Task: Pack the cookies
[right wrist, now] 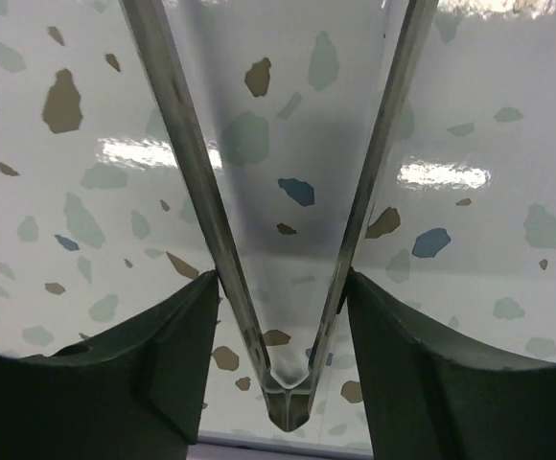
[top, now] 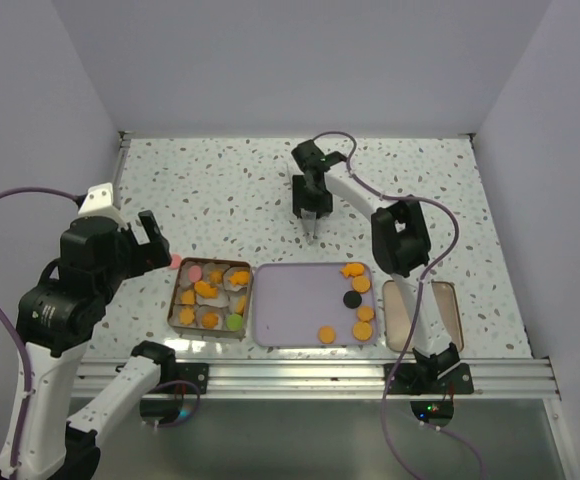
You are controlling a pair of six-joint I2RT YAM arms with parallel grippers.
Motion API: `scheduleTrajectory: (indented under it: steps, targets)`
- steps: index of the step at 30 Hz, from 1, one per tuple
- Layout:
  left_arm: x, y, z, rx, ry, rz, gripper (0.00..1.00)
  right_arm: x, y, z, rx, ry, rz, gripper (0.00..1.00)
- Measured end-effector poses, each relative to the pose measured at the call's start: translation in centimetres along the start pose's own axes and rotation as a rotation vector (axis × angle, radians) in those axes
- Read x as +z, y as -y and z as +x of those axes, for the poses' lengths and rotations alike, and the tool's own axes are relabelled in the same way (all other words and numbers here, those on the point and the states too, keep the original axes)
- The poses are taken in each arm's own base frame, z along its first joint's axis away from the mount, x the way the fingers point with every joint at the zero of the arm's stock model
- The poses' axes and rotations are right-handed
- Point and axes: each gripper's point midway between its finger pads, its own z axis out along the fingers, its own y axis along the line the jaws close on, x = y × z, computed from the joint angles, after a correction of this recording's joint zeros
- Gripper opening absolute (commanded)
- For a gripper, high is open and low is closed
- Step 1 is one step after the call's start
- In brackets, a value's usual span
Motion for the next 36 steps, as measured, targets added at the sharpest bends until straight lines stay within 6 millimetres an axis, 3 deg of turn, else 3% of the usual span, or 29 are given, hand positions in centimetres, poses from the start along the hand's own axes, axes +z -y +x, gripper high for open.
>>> scheduleTrajectory:
  steps: [2,7,11,15,20,23,25,27,31,34,36]
  targets:
    - [0.0,0.1,0.1,0.003,-0.004,0.007,1.00,0.7,0.4,0.9,-0.001,-0.022,0.012,0.70]
    - [-0.3,0.5,0.2,0.006,-0.006,0.038,1.00,0.9,1.0,1.4,-0.003,-0.034,0.041,0.73]
    - [-0.9,1.7,0.7,-0.009,-0.024,0.118,1.00,-0.4,1.9,1.6,0.000,-0.035,0.074,0.76]
    - [-1.6,3.2,1.3,-0.025,-0.053,0.205,1.00,-6.4,3.1,1.7,0.027,0.002,0.092,0.74]
    - [-2.3,4.2,1.6,-0.025,-0.078,0.273,1.00,-19.0,6.2,2.5,0.128,0.179,0.074,0.73]
    - [-3.0,4.9,1.8,-0.028,-0.085,0.324,1.00,-24.6,9.1,5.3,0.208,0.264,0.076,0.68]
    - [-3.6,5.3,2.0,-0.035,-0.082,0.358,1.00,-26.3,11.4,8.2,0.270,0.272,0.111,0.64]
    - [-4.3,5.5,2.2,-0.043,-0.076,0.389,1.00,-26.2,13.6,11.6,0.321,0.240,0.168,0.60]
    - [-5.3,5.7,2.6,-0.041,-0.080,0.434,1.00,-23.0,16.8,18.6,0.377,0.083,0.297,0.55]
    - [-5.8,5.7,2.9,-0.039,-0.095,0.443,1.00,-20.4,18.1,22.5,0.398,-0.025,0.369,0.49]
    - [-6.3,5.6,2.9,-0.038,-0.098,0.443,1.00,-19.4,18.4,24.0,0.410,-0.063,0.387,0.47]
